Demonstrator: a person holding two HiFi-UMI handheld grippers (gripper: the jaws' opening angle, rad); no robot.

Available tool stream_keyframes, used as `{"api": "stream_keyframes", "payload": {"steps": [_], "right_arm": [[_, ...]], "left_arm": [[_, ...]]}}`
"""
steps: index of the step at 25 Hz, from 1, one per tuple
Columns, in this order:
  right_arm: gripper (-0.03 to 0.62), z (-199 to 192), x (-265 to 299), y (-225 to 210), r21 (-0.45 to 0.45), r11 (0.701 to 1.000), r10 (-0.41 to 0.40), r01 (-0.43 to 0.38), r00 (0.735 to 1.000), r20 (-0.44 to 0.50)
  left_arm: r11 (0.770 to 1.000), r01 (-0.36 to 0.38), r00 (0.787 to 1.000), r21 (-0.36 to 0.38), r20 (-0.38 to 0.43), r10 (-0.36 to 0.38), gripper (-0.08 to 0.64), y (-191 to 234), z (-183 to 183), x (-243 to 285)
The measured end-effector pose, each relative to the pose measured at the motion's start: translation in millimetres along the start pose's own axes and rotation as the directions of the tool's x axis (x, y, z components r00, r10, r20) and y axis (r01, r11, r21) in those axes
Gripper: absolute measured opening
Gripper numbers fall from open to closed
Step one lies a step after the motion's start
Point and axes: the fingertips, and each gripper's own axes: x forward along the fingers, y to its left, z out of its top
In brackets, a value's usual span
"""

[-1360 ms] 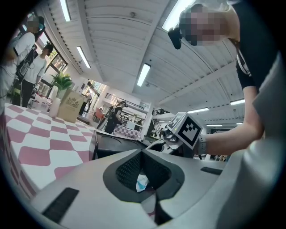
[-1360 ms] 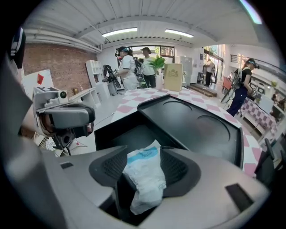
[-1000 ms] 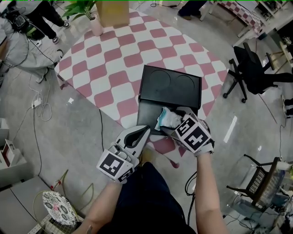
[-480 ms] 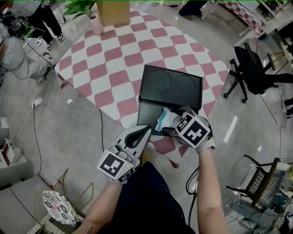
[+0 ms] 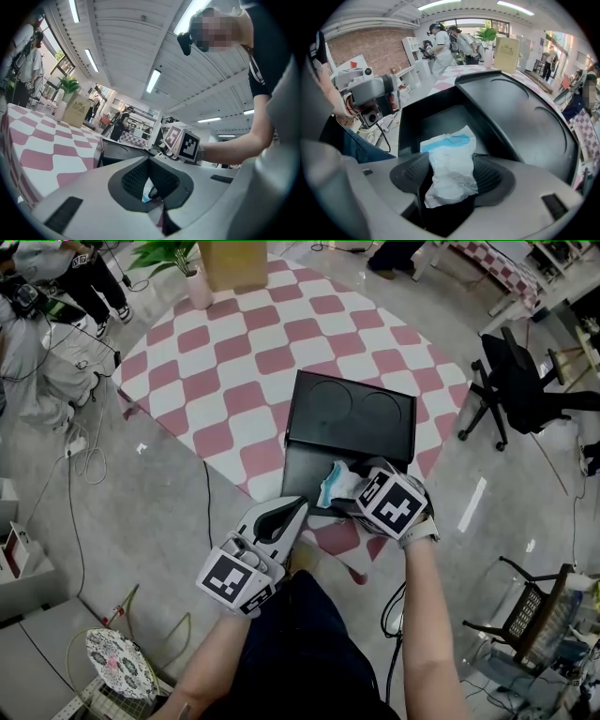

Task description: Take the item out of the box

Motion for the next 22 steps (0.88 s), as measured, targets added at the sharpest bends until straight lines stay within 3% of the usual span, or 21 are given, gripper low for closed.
{"api": "stream_keyframes", "payload": {"steps": [6, 13, 22], "right_arm": [[0.223, 2.3, -1.7, 6.3, -0.016, 1.000, 0.003, -0.003, 0.999, 0.040], [0.126, 6.6, -12.2, 7.6, -0.069, 0.996, -0.042, 0.049, 0.995, 0.091], [0.071, 6.9, -22.1, 5.2, -0.065, 0.993, -0.087, 0.096, 0.987, 0.134]], "left_arm": [[1.000, -0.010, 1.000, -0.005, 0.004, 0.010, 0.002, 3.1, -0.6, -4.1], [1.000, 0.001, 1.000, -0.003, 0.004, -0.001, 0.002, -0.1, -0.1, -2.7], [1.000, 0.006, 1.000, -0.001, -0.004, -0.006, 0.002, -2.3, -2.1, -2.4]]}}
